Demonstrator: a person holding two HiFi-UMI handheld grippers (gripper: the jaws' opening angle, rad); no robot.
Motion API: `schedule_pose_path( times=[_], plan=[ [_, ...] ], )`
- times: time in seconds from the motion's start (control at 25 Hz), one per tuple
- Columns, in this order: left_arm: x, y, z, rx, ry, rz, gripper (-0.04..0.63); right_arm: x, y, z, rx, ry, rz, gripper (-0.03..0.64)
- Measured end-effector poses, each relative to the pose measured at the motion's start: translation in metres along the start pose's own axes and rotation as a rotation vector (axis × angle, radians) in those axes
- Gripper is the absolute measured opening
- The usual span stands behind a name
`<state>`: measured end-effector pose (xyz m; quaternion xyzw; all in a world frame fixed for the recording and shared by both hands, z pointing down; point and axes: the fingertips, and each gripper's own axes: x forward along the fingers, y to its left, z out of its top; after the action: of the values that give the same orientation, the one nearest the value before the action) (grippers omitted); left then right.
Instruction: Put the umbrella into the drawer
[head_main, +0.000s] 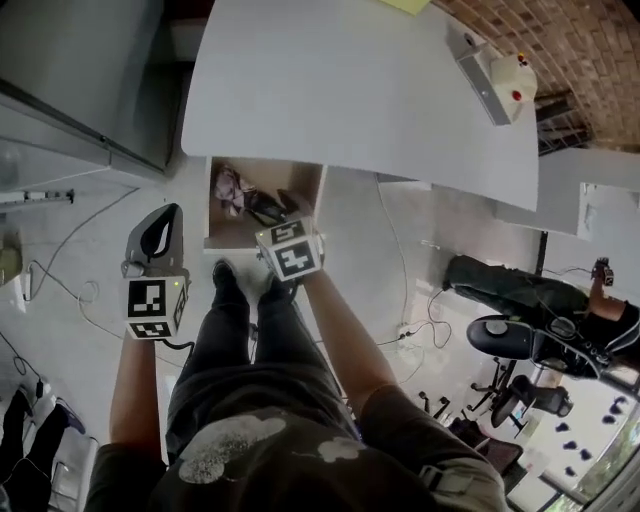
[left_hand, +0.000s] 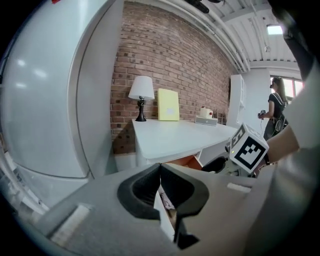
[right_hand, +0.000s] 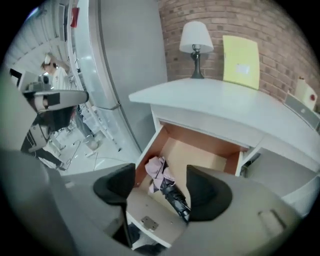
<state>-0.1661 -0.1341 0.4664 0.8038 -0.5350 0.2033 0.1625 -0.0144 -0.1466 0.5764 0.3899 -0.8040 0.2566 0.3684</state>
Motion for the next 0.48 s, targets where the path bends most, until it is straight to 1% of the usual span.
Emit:
schedule_pose_path(
  times=[0.12, 0.24, 0.4, 0.44, 0.48],
  plan=[
    [-0.007, -0.008, 0.020, 0.027, -0.010, -0.030, 0.011, -0.035, 0.003, 0.019, 0.044, -0.069, -0.007, 0.322],
    [-0.010, -0.014, 0.037, 0.021, -0.036, -0.048, 0.011, -0.065, 0.002, 0.033, 0.097, -0.140, -0.023, 0.321],
    [0.000, -0.034, 0.057, 0.028, -0.047, -0.082, 0.011, -0.094, -0.013, 0.035, 0.135, -0.199, -0.054, 0.311],
    [0.005, -0.040, 0.063, 0.034, -0.052, -0.096, 0.011, -0.101, -0.020, 0.035, 0.152, -0.211, -0.073, 0.302],
    [0.009, -0.046, 0.069, 0.038, -0.056, -0.112, 0.011, -0.109, -0.027, 0.034, 0.173, -0.225, -0.094, 0.276]
  ],
)
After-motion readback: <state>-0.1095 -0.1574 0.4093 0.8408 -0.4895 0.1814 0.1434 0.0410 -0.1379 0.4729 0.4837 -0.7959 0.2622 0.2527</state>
